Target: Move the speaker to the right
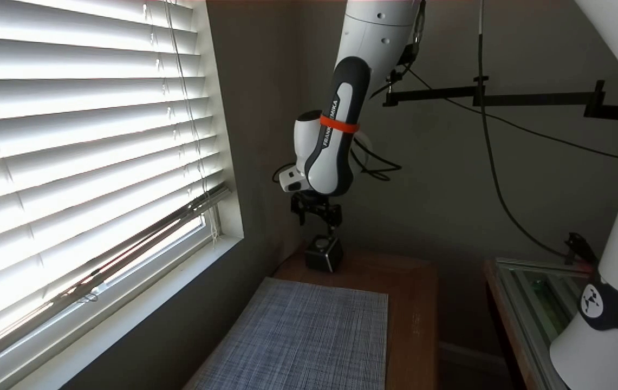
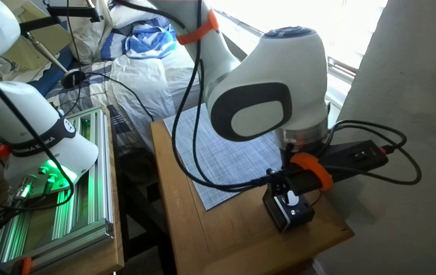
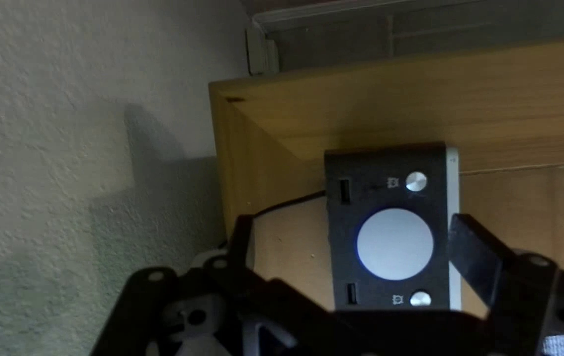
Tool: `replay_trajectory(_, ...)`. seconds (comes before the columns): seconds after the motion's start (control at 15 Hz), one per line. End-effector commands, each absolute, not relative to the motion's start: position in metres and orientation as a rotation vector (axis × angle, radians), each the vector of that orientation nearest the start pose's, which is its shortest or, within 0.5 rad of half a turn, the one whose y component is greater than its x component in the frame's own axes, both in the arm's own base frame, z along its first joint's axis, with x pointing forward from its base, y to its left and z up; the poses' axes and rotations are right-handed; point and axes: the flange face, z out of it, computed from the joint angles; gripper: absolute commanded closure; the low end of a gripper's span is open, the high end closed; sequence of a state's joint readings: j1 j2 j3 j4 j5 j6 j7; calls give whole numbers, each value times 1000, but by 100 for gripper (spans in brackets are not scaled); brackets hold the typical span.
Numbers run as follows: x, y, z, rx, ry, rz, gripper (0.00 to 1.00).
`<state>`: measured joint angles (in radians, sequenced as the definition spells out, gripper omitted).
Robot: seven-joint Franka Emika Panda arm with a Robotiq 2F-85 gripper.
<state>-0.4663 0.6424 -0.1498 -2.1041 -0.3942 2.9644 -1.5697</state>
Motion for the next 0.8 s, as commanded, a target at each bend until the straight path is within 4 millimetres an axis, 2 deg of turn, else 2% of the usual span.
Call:
replay_trajectory(0.0,504,-317,155,-2766,-1945,253,0)
replay_trajectory(0.27,514,-316,168,-2856,-1625,326,0)
replay_trajectory(0.33,517,-317,170,-2869,-1547,332,5)
replay_trajectory(0.4,519,-319,170,-2892,-1466,327,28)
replay_trajectory(0.53,522,-323,170,-2951,-1314,287,32)
replay_trajectory(0.73,524,-328,172,-3034,-1101,186,54)
